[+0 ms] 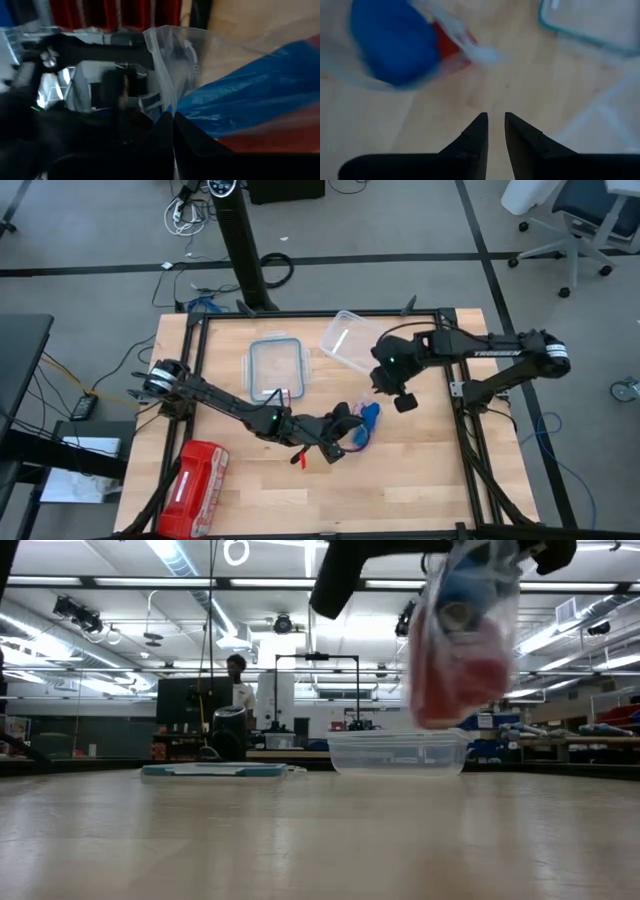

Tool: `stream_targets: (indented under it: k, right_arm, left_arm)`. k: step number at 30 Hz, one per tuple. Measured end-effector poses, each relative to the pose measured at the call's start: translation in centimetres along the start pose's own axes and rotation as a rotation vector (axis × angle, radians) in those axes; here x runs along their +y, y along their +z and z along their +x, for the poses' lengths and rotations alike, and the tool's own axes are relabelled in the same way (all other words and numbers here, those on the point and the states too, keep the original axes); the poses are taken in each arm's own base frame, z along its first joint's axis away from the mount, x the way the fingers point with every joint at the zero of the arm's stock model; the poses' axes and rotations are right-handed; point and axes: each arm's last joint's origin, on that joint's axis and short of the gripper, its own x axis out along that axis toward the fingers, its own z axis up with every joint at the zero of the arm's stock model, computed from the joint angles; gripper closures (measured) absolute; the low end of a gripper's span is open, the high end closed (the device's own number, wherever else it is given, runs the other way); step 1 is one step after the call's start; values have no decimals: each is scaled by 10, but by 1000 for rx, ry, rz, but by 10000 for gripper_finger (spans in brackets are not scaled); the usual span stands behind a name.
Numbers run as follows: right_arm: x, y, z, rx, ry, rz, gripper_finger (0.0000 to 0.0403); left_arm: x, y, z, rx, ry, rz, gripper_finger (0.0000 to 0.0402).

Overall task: Roll bandage
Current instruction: Put the blue bandage into the transparent zip bag

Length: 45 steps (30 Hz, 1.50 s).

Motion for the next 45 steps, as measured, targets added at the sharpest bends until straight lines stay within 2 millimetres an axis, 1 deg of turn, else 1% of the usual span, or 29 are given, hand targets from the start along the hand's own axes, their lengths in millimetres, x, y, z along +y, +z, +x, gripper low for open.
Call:
stream_targets:
  k: [5,8,11,15,20,23,26,29,33,36,40,45]
  right_arm:
    - [-7,-20,19,-43,137,86,346]
    - [-6,-21,30,-136,217,81,352]
    - [-4,-22,37,-217,293,73,355]
    - [0,-24,40,-289,395,72,355]
    - [7,-32,46,-415,473,49,358]
    - [12,-40,46,-496,492,9,362]
    - [17,-47,43,-570,467,-30,364]
    - [21,-51,42,-678,491,-49,362]
    - [25,-48,40,-838,577,-72,350]
    - [29,-45,41,-905,624,-61,335]
    - [35,-40,43,-938,655,-88,308]
    - [39,-38,44,-945,662,-121,269]
  left_arm:
    - [3,13,-8,-41,44,-12,401]
    - [5,19,-11,-51,71,-31,401]
    - [7,23,-15,-61,97,-85,401]
    - [12,31,-21,-96,146,-210,401]
    - [17,45,-32,-155,204,-306,401]
    - [20,53,-40,-185,232,-372,401]
    - [23,62,-49,-205,269,-448,401]
    - [26,70,-58,-230,307,-526,401]
    - [30,75,-66,-260,339,-636,401]
    - [32,75,-67,-270,353,-710,401]
    - [32,74,-67,-270,354,-803,401]
    - [33,74,-67,-283,354,-870,401]
